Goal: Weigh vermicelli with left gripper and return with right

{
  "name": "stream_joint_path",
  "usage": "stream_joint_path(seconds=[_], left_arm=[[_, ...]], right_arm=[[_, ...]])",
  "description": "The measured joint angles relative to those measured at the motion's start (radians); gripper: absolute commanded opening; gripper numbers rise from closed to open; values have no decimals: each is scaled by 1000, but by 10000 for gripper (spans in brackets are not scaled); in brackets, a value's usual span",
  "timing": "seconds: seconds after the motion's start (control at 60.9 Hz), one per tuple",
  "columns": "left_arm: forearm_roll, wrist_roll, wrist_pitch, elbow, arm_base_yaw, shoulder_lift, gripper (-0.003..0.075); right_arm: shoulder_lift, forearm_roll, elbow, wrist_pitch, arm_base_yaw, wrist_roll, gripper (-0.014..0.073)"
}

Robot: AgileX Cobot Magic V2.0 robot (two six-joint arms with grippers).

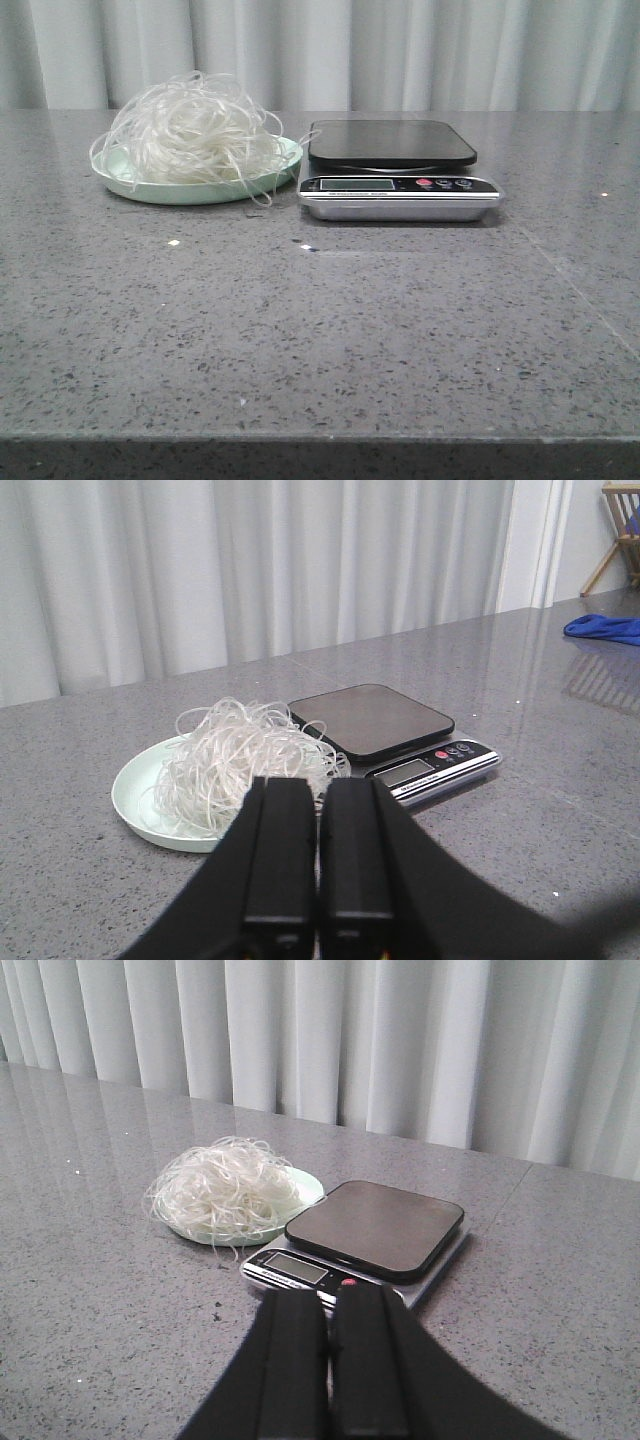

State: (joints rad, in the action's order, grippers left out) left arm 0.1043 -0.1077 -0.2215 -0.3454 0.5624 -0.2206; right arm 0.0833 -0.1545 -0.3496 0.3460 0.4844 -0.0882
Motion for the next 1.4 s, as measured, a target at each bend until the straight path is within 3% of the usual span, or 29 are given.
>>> stream_joint_path(seconds=[0.427, 0.526, 0.706, 0.871, 1.396], left_arm=[[0, 0, 6, 21, -15, 0, 127], [-30, 0, 29, 70, -100, 0, 127], [-43, 0, 131, 226, -396, 63, 127], [-48, 2, 169, 334, -505, 214, 127], [-48, 22, 179, 349, -545, 225, 127]], right_arm=[[0, 0, 0, 0, 0, 0, 181], [0, 0, 0, 0, 0, 0, 181], [0, 0, 0, 0, 0, 0, 181], [0, 0, 0, 0, 0, -2, 181], [0, 0, 0, 0, 0, -2, 181]])
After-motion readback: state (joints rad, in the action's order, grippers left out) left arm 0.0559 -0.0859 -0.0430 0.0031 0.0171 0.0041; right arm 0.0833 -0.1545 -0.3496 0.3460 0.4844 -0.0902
